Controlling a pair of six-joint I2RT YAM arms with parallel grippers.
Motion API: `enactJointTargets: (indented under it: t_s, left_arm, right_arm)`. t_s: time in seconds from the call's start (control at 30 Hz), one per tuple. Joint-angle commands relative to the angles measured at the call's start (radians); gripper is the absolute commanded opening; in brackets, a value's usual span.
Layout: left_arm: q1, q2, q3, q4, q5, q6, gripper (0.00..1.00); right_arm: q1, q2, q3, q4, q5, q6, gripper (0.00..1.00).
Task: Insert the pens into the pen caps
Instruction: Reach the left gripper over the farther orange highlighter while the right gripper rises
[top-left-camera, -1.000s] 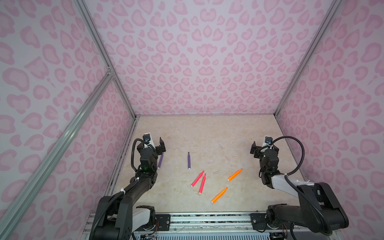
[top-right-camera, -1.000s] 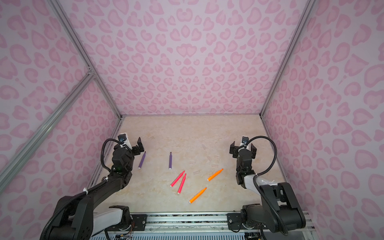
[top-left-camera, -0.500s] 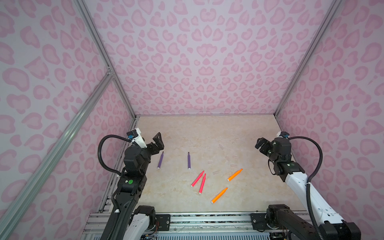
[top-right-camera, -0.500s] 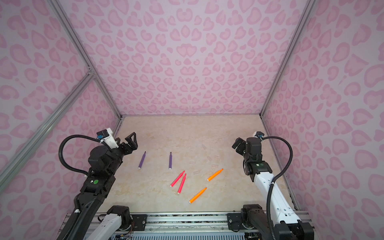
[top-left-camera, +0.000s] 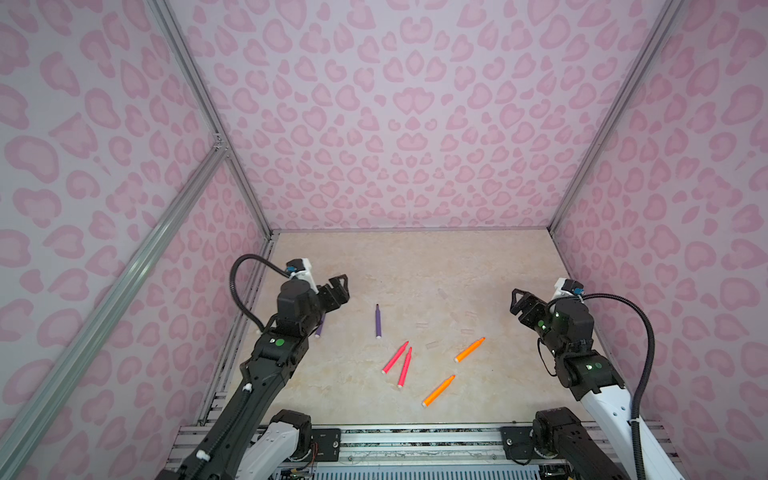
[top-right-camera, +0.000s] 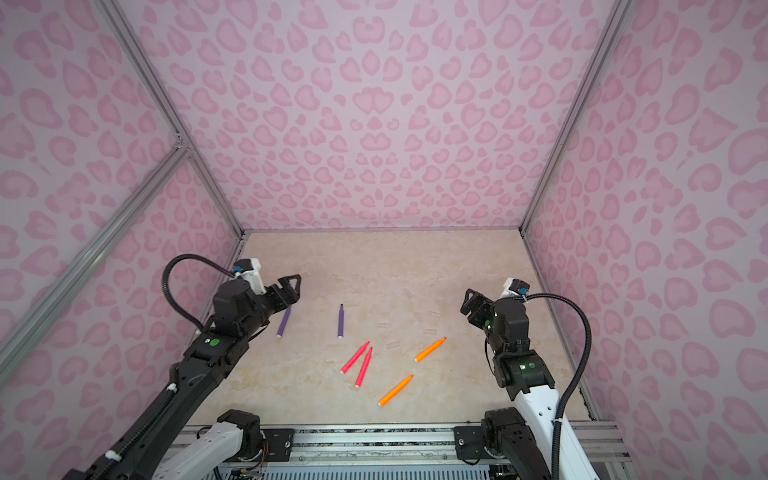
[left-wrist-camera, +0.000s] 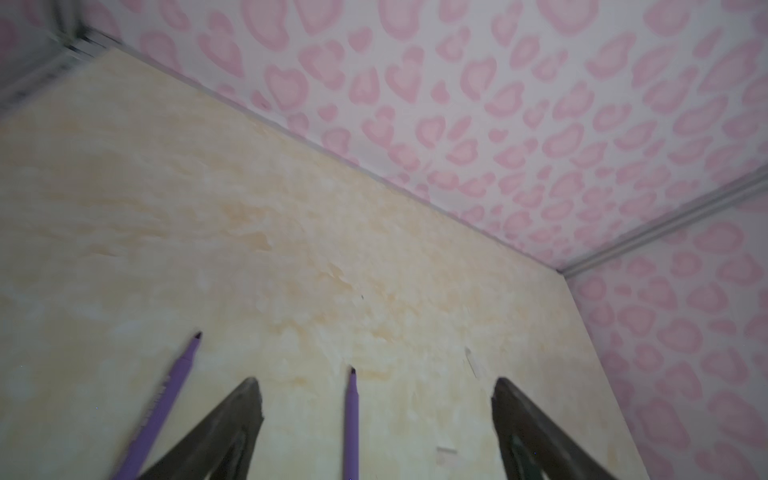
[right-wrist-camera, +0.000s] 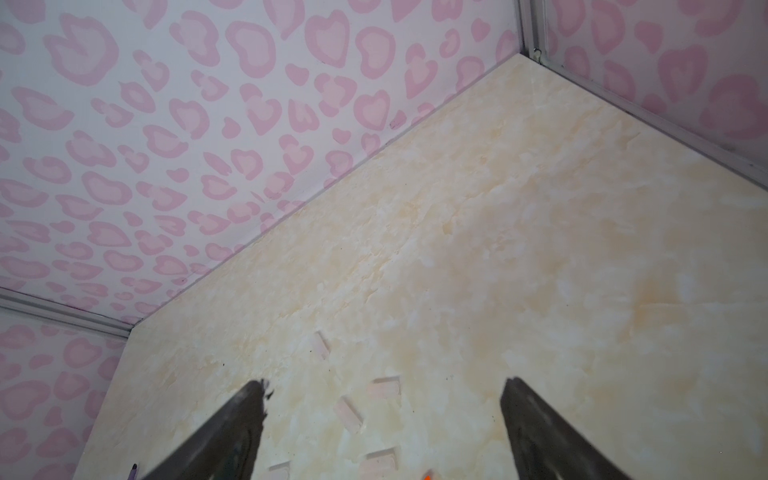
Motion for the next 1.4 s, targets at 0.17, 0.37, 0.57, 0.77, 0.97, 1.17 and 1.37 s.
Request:
enactJointTargets:
  t_s: [0.17,0.37,0.57,0.77,0.97,1.17,1.37]
  left_arm:
    - [-0.493,0.295,0.108,0.033,-0.228,0.288,0.77]
    - [-0.663,0.508,0.26,-0.032,-0.104,0.43,0.68]
    - [-0.701,0.621,0.317,-0.041,0.068,0.435,0.68]
    - [-0.763,0.8,0.469,-0.18,0.004,0.459,0.64]
    - [-0.787,0.933,0.575,-0.266,-0.059,0.452,0.6]
    - [-0.787,1.022,0.664,-0.348,-0.115,0.434,0.58]
    - [-0.787,1.073,0.715,-0.368,-0.112,0.424,0.59]
  right_arm:
    - [0.078,0.137,0.062,-0.082,0.09,0.014,0.84]
    - [0.081,0.177,0.064,-0.084,0.125,0.004,0.82]
    - [0.068,0.187,0.064,-0.102,0.164,0.004,0.78]
    - [0.063,0.2,0.065,-0.097,0.138,0.011,0.76]
    - [0.062,0.192,0.063,-0.102,0.146,0.009,0.76]
    - [0.061,0.185,0.062,-0.106,0.15,0.004,0.76]
    - [0.06,0.185,0.058,-0.099,0.152,0.003,0.76]
